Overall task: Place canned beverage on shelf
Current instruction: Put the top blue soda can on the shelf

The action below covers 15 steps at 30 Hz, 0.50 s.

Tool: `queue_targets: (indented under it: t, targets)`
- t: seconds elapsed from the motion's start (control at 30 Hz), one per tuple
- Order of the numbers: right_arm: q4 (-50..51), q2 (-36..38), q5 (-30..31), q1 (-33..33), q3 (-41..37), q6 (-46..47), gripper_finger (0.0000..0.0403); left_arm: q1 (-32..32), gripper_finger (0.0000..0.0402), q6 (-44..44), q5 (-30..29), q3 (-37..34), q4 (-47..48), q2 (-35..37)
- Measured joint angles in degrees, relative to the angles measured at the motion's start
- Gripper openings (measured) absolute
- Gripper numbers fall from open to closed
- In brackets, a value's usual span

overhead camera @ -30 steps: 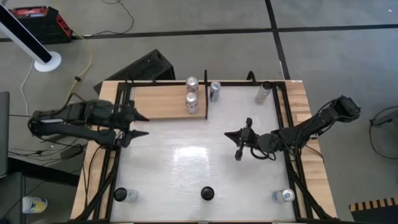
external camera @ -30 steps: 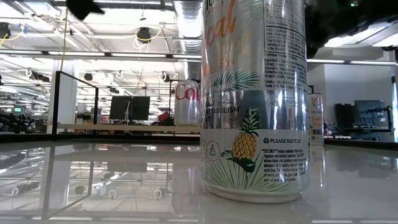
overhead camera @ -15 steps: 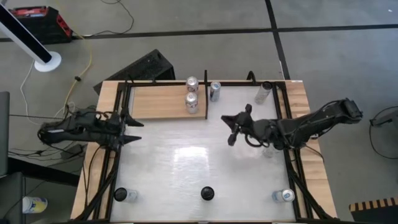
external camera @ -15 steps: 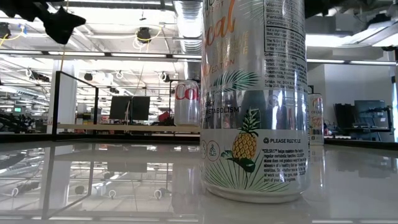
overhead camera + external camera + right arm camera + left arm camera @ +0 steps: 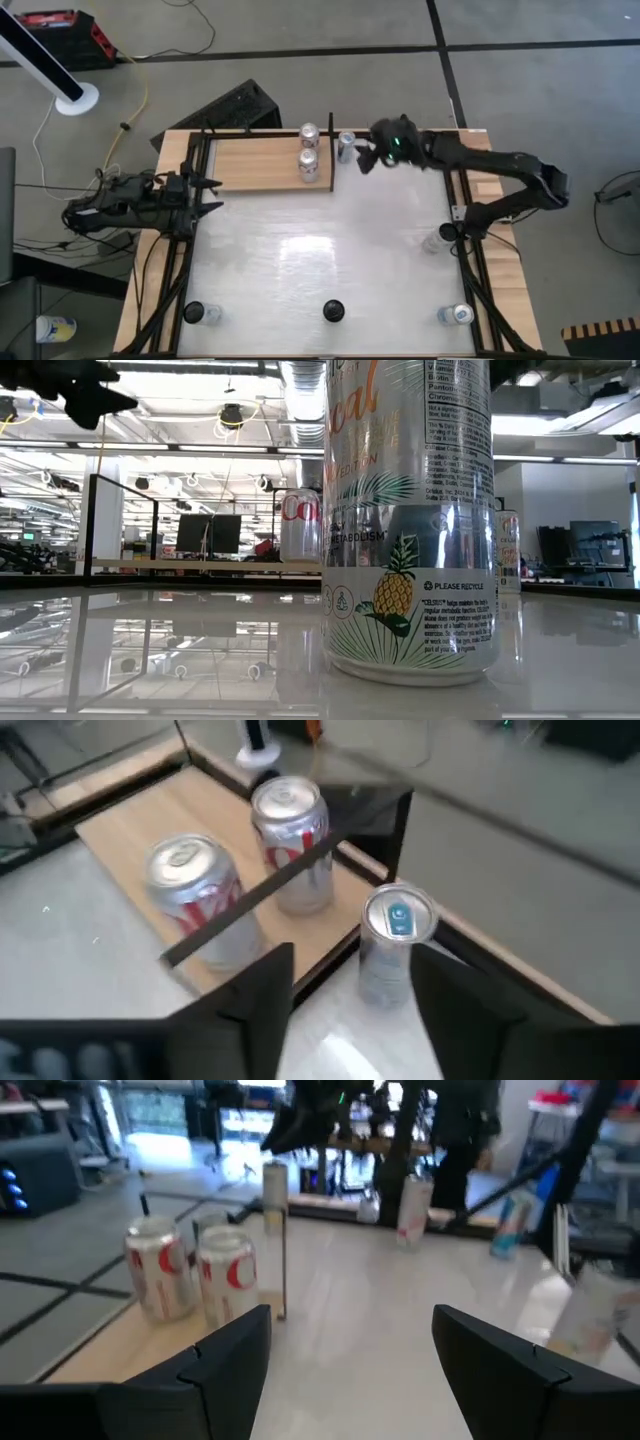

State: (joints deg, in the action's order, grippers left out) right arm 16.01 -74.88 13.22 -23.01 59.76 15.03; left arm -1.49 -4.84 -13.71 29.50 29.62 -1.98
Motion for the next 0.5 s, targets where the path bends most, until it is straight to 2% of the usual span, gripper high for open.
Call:
queue_targets:
  t: [0.07, 0.13, 0.3, 0.5]
  targets:
    - [0.09, -3.28, -5.47, -4.24, 1.88, -1.38, 0.0265, -0.01, 0.0261, -0.23, -0.37, 0.0, 0.68, 0.02]
    - [-0.61, -6.51, -8.25, -7.36, 4.08, -3.3, 0.0288, -0.01, 0.0261, -0.56, -0.69, 0.0, 0.38, -0.04]
    - [0.02, -13.77, -8.58, -11.49, 8.08, -5.47, 0.032, -0.01, 0.0261, -0.56, -0.69, 0.0, 0.49, -0.04]
    - [-0.09, -19.45, -8.84, -11.88, 10.84, -7.18, 0.0326, -0.01, 0.0261, -0.83, -0.92, 0.0, 0.58, -0.04]
